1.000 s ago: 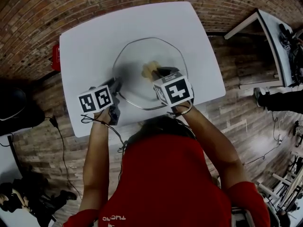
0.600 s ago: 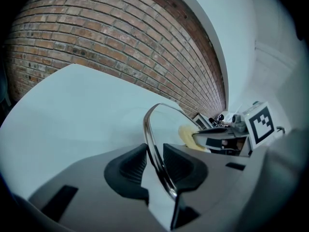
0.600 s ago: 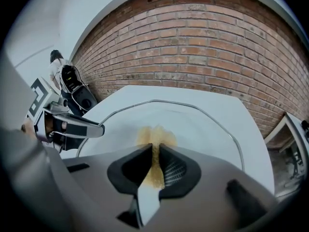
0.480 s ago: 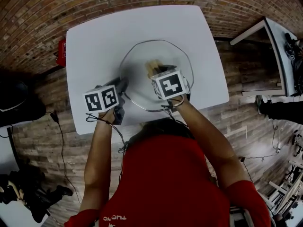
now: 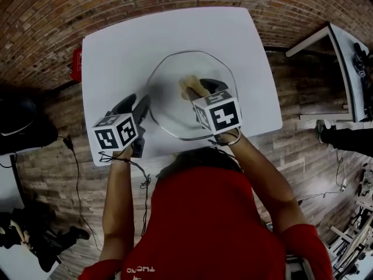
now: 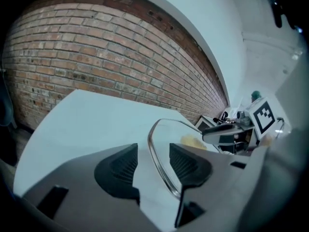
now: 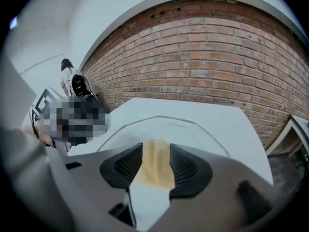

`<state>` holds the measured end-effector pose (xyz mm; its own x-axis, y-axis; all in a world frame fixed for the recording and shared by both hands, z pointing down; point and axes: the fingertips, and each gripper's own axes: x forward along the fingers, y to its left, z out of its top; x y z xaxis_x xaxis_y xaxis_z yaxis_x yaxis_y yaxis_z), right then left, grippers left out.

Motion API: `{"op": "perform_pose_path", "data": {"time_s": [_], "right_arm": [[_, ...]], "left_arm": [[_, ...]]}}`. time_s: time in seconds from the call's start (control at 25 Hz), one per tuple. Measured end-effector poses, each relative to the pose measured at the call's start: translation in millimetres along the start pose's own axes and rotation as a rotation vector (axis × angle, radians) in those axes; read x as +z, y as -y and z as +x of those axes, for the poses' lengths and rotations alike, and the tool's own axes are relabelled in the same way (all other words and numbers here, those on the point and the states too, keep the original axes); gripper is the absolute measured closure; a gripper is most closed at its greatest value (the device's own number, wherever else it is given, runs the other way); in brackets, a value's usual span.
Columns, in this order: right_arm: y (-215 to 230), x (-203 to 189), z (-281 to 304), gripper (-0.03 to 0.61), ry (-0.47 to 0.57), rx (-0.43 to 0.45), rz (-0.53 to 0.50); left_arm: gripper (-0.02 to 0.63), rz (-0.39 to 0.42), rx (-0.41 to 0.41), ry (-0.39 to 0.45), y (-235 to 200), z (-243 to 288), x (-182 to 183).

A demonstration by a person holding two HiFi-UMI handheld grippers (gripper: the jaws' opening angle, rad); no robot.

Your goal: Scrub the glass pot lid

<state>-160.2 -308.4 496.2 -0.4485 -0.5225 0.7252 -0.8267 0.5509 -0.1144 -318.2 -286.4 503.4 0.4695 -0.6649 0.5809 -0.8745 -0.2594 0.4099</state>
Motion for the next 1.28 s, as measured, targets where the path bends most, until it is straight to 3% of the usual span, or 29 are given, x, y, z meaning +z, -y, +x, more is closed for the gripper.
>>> {"op": "perform_pose_path", "data": {"time_s": [0.12,0.24,0.32,0.48,0.64,0.92,1.28], "right_arm": [[0.7,23.8,-24.2,0.407,0.126,0.023,-0.026],[-4.1,59.4,-54.4,0.408,0.332,0.059,-0.09],[-8.5,79.5,-74.4,0.413,0.453,0.073,-0.142],[-15.2,105.7,-103.6,0.49,0.626,0.084,-0.222],[-14.9,112.2,-117.1,0.528,0.691,0.076,-0.251],[-19.5,119.3,-138.3,0.541,0.797,0.121,-0.264],[-22.4,118.4,-146.1,0.549,0.805,0.129,-0.268]], "left_arm": [[0.419,0.083,0.012,0.101,17.8,-15.5,29.9],[0.422,0.18,-0.047,0.249,57.6,-29.9,65.4],[0.453,0.248,-0.081,0.339,86.6,-38.6,85.5],[0.536,0.377,-0.073,0.475,129.7,-53.7,116.1],[0.57,0.414,-0.093,0.552,158.0,-60.7,131.3],[0.592,0.443,-0.065,0.596,176.1,-61.5,133.7],[0.597,0.435,-0.067,0.624,185.5,-64.6,132.6]]}}
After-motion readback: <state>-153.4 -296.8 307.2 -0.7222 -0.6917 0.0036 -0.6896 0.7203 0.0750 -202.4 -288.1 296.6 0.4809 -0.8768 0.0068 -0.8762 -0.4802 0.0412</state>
